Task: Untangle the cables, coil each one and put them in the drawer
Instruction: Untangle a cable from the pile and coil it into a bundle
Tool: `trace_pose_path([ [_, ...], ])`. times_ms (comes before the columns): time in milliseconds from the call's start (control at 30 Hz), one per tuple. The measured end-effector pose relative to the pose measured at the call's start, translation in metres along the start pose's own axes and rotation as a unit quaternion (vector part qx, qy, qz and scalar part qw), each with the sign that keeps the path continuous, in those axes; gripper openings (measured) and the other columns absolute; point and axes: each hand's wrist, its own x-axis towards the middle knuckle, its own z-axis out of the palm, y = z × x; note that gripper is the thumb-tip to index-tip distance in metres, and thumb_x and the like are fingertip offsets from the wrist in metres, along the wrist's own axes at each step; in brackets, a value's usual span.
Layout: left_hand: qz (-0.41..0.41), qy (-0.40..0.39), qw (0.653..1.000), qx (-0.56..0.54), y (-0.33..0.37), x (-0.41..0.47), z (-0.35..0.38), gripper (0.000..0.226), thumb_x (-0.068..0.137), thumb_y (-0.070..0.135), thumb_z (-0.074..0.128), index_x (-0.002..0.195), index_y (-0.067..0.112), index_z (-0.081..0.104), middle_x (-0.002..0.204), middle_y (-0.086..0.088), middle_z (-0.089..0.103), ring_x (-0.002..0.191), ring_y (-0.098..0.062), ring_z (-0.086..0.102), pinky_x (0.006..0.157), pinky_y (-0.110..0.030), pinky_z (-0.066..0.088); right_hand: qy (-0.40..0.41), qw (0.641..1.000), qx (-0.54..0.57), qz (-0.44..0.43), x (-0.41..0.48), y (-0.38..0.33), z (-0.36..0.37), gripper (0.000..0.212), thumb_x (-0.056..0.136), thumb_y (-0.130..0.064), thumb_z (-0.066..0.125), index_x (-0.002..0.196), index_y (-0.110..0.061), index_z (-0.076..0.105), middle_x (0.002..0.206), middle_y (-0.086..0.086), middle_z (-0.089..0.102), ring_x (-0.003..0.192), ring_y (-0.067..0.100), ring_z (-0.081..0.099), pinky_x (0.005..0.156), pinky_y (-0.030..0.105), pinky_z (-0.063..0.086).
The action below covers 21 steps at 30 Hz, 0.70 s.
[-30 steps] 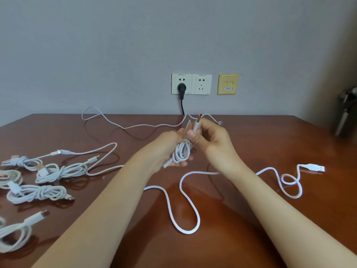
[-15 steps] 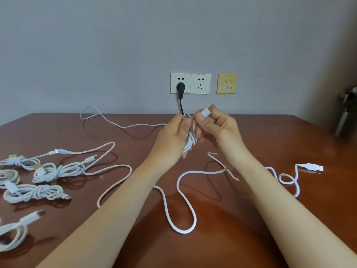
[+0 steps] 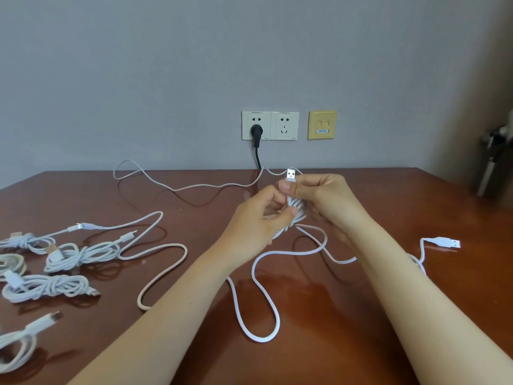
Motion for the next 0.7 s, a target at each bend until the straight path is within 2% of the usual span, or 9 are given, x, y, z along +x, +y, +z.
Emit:
trace_pose_path([
  [67,-0.002,0.038,0.999,0.021,0.000,-0.001,0.004,0.007,0.088,0.016,0.058,0.082,0.018,0.054,0.073,0.008,0.062,0.067,-0.004,0.057,0.054,-0.015,0.042,0.025,0.999,-0.032,-0.023,0.002,0.003,0.003,0.009,0.086,-0.010,0.063,0.081,-0.004,0.069,0.042,-0.003,0.054,0.036,0.003,0.046,0.041,0.014,0.040],
  [133,-0.006,0.083,0.996,0.013,0.000,0.000,0.006,0.015,0.087,0.018,0.057,0.074,0.020,0.048,0.071,0.005,0.061,0.064,-0.007,0.053,0.057,-0.022,0.042,0.039,0.998,-0.030,-0.047,0.005,0.007,0.008,0.014,0.090,-0.012,0.057,0.081,-0.015,0.067,0.039,-0.006,0.043,0.037,0.005,0.037,0.046,0.016,0.035],
  [267,0.003,0.148,0.989,-0.026,0.002,0.003,0.006,0.023,0.079,0.034,0.055,0.078,0.012,0.049,0.072,-0.007,0.059,0.067,-0.024,0.051,0.060,-0.035,0.042,0.109,0.987,0.089,-0.079,0.007,0.016,0.025,0.028,0.081,0.007,0.063,0.084,-0.016,0.046,0.048,-0.006,0.039,0.055,0.015,0.044,0.061,0.025,0.048],
  [333,0.012,0.158,0.986,-0.045,0.004,0.002,0.009,0.020,0.080,0.034,0.055,0.072,0.017,0.046,0.066,-0.002,0.055,0.063,-0.019,0.046,0.060,-0.030,0.039,0.133,0.981,0.126,-0.067,0.009,0.021,0.028,0.034,0.078,0.006,0.066,0.082,-0.014,0.039,0.063,0.005,0.037,0.067,0.021,0.046,0.070,0.033,0.053],
  [400,0.019,0.179,0.983,-0.040,0.007,0.001,0.010,0.021,0.087,0.025,0.057,0.070,0.021,0.046,0.072,-0.005,0.056,0.065,-0.015,0.046,0.059,-0.026,0.036,0.144,0.978,0.137,-0.055,0.009,0.022,0.030,0.031,0.079,0.000,0.068,0.088,-0.013,0.042,0.077,0.009,0.041,0.079,0.025,0.051,0.083,0.042,0.052],
  [500,0.033,0.229,0.972,0.024,0.006,0.000,0.009,0.010,0.089,0.016,0.057,0.080,0.012,0.054,0.085,-0.010,0.057,0.074,-0.018,0.052,0.063,-0.023,0.038,0.157,0.984,0.051,-0.071,0.007,0.022,0.038,0.024,0.086,-0.012,0.064,0.102,-0.020,0.048,0.098,0.003,0.056,0.086,0.012,0.059,0.085,0.028,0.050],
  [600,0.056,0.268,0.959,0.071,0.006,-0.001,0.006,0.009,0.086,0.005,0.057,0.081,0.013,0.056,0.088,-0.001,0.046,0.074,0.000,0.048,0.063,-0.006,0.035,0.103,0.991,0.005,-0.089,0.005,0.030,0.050,0.027,0.091,-0.012,0.058,0.110,-0.031,0.054,0.115,0.008,0.059,0.101,0.012,0.061,0.092,0.026,0.048],
  [667,0.064,0.264,0.958,0.092,0.006,-0.002,0.007,0.008,0.086,0.005,0.060,0.088,0.011,0.064,0.093,0.004,0.042,0.078,0.001,0.049,0.067,-0.005,0.036,0.099,0.992,0.040,-0.074,0.006,0.031,0.046,0.029,0.094,-0.008,0.051,0.122,-0.013,0.056,0.114,0.013,0.062,0.101,0.020,0.063,0.090,0.031,0.052],
  [700,0.066,0.249,0.960,0.107,0.006,-0.003,0.009,0.011,0.086,0.007,0.061,0.095,0.009,0.067,0.097,0.004,0.041,0.083,-0.006,0.052,0.072,-0.008,0.038,0.101,0.989,0.091,-0.058,0.006,0.029,0.041,0.025,0.095,-0.006,0.048,0.117,-0.007,0.059,0.104,0.013,0.065,0.089,0.019,0.066,0.079,0.027,0.055],
])
